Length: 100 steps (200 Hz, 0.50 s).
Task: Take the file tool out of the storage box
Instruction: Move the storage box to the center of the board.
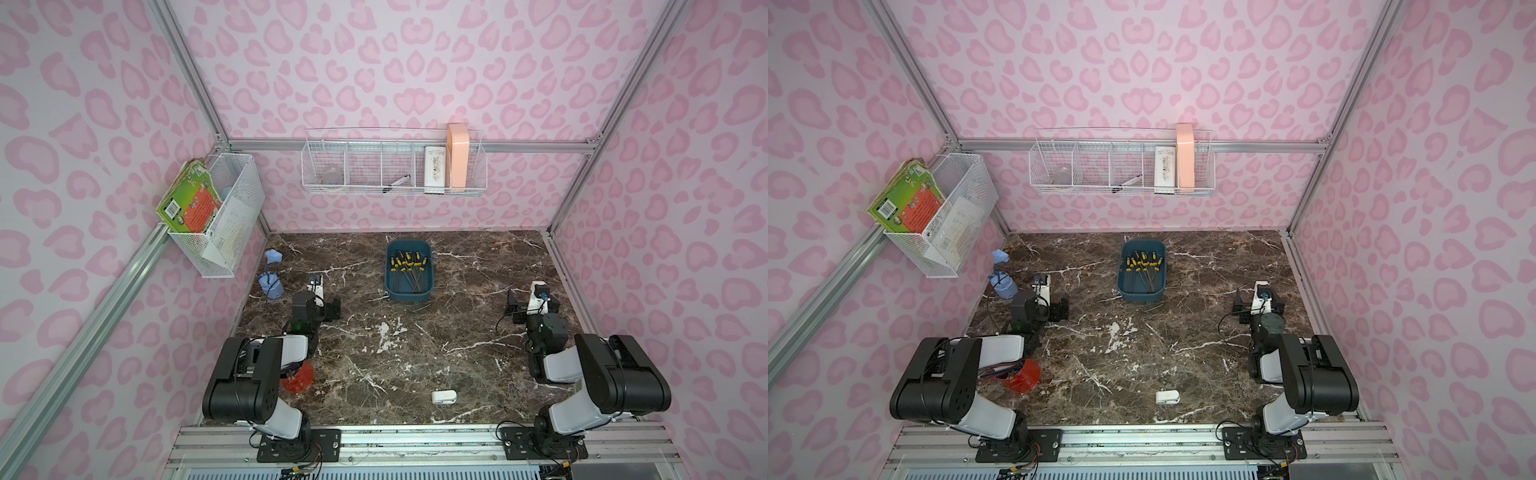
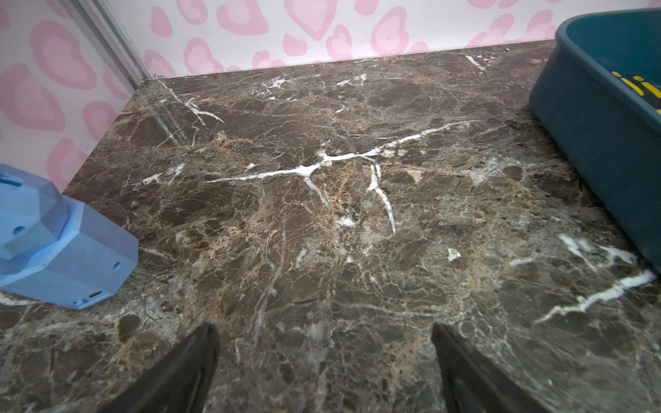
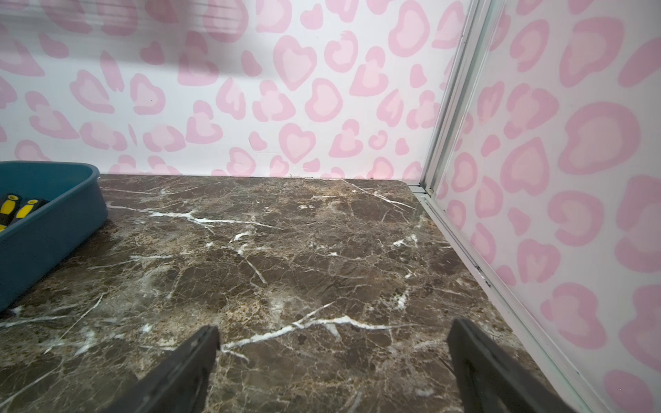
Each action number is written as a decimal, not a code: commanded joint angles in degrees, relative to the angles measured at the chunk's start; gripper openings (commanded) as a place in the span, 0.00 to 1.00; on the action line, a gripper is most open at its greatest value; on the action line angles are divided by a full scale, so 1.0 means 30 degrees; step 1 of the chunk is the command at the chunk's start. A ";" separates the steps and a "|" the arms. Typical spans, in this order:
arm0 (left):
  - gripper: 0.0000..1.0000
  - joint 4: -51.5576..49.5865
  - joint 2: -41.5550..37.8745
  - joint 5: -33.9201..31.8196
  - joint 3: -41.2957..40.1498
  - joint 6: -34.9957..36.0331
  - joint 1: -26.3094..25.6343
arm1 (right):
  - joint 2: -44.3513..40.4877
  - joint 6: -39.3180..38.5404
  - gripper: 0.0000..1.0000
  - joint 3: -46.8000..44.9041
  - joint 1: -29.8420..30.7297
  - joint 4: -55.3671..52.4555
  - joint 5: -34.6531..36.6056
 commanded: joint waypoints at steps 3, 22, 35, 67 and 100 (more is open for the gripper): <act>0.98 0.0936 -0.0569 -0.0198 -0.0131 0.0635 -0.0008 | -0.1077 0.0354 1.00 -0.0270 -0.0109 -0.0151 0.0131; 0.98 -0.2299 -0.2693 -0.0033 0.0521 0.0434 -0.0015 | -0.3092 -0.0038 1.00 0.0212 0.0034 -0.2688 -0.0152; 0.98 -0.5529 -0.3965 -0.0299 0.1847 -0.0339 -0.0153 | -0.4611 -0.0091 1.00 0.0684 0.0502 -0.4589 0.0411; 0.98 -0.9701 -0.5597 0.2475 0.4471 -0.3872 -0.0493 | -0.7617 0.3606 1.00 0.2880 0.0397 -0.9430 -0.2348; 0.98 -1.2897 -0.3139 0.4654 0.8478 -0.5935 -0.2277 | -0.5877 0.7104 1.00 0.6047 0.0811 -1.1788 -0.6987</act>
